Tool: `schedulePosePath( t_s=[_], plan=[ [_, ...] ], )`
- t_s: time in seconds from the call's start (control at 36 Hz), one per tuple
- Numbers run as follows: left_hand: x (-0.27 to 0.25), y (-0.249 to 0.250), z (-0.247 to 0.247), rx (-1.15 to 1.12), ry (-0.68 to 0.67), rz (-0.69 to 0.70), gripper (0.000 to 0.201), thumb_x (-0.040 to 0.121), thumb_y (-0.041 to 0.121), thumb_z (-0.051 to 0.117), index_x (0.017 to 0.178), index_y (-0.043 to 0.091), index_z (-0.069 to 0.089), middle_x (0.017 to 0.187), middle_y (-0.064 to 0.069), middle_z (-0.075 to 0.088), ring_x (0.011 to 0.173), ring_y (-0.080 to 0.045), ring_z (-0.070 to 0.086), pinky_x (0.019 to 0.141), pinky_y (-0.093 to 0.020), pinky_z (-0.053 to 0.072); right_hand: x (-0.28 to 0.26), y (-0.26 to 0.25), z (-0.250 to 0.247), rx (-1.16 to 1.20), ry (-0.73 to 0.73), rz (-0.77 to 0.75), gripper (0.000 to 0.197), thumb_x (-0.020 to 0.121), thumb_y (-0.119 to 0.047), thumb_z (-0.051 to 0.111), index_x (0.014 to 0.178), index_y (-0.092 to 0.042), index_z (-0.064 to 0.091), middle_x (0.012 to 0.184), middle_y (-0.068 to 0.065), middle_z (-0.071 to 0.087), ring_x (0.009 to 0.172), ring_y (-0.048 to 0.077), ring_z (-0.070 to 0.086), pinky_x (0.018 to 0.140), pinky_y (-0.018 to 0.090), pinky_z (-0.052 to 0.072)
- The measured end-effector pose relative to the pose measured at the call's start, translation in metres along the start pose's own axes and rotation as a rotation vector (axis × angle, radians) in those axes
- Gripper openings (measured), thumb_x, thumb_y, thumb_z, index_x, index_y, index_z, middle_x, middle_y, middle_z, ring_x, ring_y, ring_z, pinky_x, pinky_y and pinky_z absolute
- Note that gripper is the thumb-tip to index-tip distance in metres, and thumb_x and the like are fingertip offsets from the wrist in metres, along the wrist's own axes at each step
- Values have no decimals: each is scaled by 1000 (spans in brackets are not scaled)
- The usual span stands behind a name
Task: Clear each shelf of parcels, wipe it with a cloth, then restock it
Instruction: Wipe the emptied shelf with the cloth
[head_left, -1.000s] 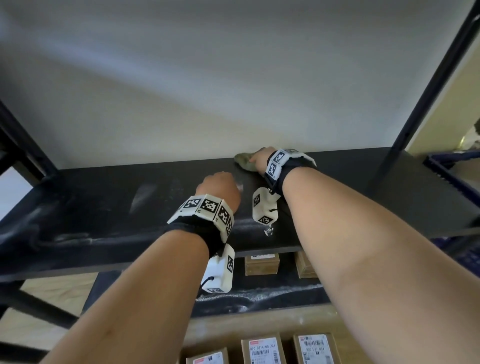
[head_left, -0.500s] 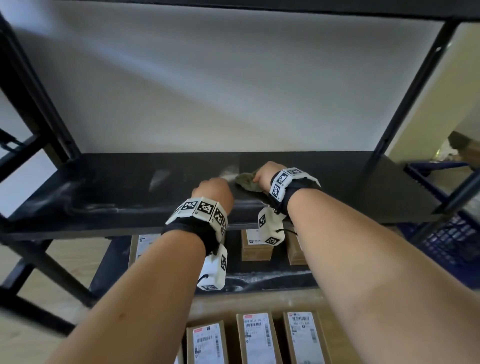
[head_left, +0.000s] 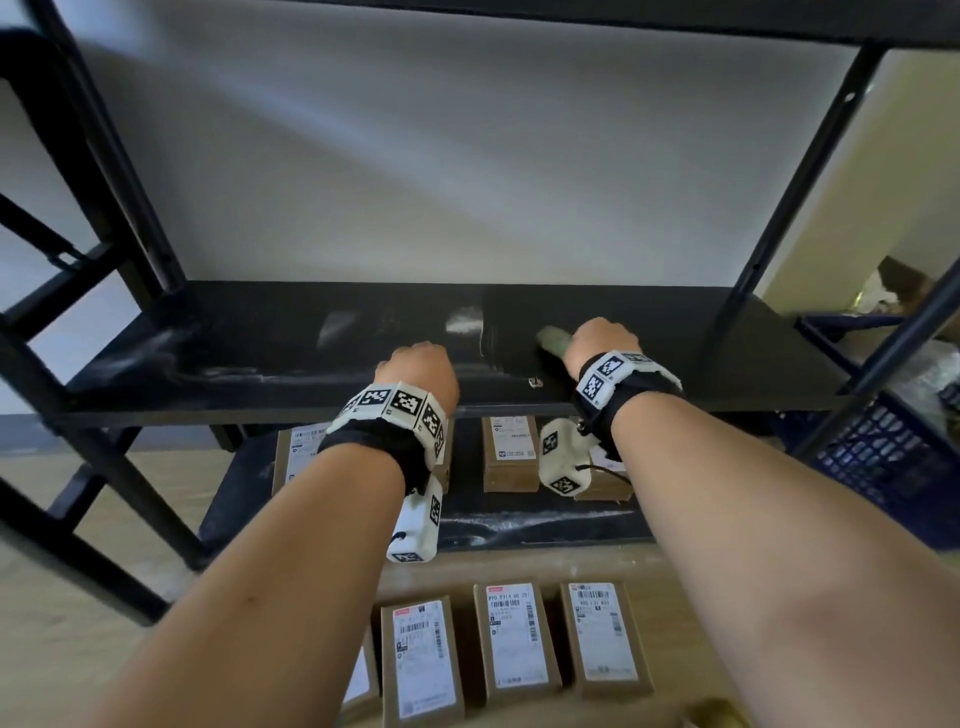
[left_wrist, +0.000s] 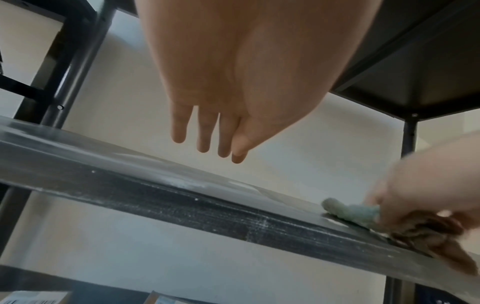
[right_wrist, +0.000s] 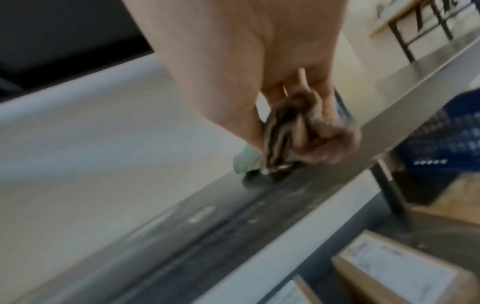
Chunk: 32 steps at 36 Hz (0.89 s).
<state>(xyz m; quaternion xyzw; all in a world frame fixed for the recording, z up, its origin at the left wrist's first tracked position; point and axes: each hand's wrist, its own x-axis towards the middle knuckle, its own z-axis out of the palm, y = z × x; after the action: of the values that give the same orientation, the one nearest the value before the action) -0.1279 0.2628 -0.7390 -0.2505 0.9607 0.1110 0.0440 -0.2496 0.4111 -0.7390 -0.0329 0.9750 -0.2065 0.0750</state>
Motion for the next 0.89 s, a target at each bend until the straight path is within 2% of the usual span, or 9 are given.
schedulePosePath(
  t_s=[0.08, 0.17, 0.25, 0.47, 0.58, 0.67, 0.72, 0.81, 0.89],
  plan=[
    [1, -5, 3, 23, 38, 19, 47, 88, 4, 44, 134, 9, 48, 138, -9, 47, 123, -28, 47, 101, -42, 42, -3, 13, 0, -92, 20, 32, 42, 97, -39, 42, 120, -9, 59, 127, 16, 53, 114, 37, 52, 94, 46, 46],
    [2, -11, 5, 28, 47, 5, 50, 90, 5, 44, 139, 9, 43, 145, -8, 42, 130, -28, 41, 105, -41, 38, -10, 8, -1, -111, -16, -45, 29, 98, -26, 41, 101, -8, 63, 97, 13, 62, 96, 34, 62, 79, 34, 49],
    [2, -20, 5, 24, 54, -17, 49, 91, 8, 46, 139, 10, 43, 144, -9, 42, 129, -28, 41, 105, -42, 38, -19, -9, 7, -60, -22, -75, 30, 96, -28, 47, 74, -9, 53, 71, 7, 54, 76, 29, 59, 68, 30, 43],
    [-8, -56, 4, 26, 103, -35, 47, 91, 10, 49, 139, 10, 44, 144, -9, 43, 130, -29, 41, 107, -43, 37, -37, -57, 45, 15, -65, -185, 35, 94, -33, 52, 66, -12, 47, 70, 4, 54, 69, 24, 57, 63, 29, 44],
    [-6, -70, 6, 20, 101, -47, 49, 91, 7, 45, 140, 11, 43, 146, -8, 41, 132, -28, 39, 108, -43, 35, -35, -68, 48, 113, -127, -183, 25, 91, -27, 55, 74, -9, 52, 80, 6, 59, 70, 25, 57, 65, 31, 43],
    [1, -76, 6, 1, 117, -25, 46, 93, 7, 44, 139, 10, 43, 146, -7, 40, 133, -27, 38, 109, -41, 34, -24, -70, 47, 242, -72, -154, 28, 91, -32, 56, 84, -6, 61, 85, 7, 61, 61, 21, 54, 61, 28, 41],
    [8, -79, 6, -3, 119, -10, 46, 92, 6, 44, 138, 11, 45, 146, -7, 41, 133, -27, 38, 110, -41, 34, -13, -67, 45, 239, 17, -121, 39, 91, -40, 54, 95, -4, 66, 98, 11, 65, 71, 25, 60, 60, 28, 40],
    [20, -80, 4, 0, 94, 10, 46, 90, 4, 43, 136, 10, 47, 145, -8, 42, 133, -28, 39, 109, -42, 35, -1, -55, 42, 78, 92, -26, 40, 95, -35, 48, 117, -3, 61, 124, 17, 55, 108, 34, 57, 84, 37, 47],
    [33, -83, 2, 11, 65, 14, 48, 89, 2, 44, 137, 11, 47, 143, -9, 43, 130, -30, 43, 107, -42, 38, 6, -50, 39, -10, 74, 28, 41, 99, -30, 37, 121, -4, 59, 126, 18, 54, 115, 35, 53, 96, 40, 45]
  ],
)
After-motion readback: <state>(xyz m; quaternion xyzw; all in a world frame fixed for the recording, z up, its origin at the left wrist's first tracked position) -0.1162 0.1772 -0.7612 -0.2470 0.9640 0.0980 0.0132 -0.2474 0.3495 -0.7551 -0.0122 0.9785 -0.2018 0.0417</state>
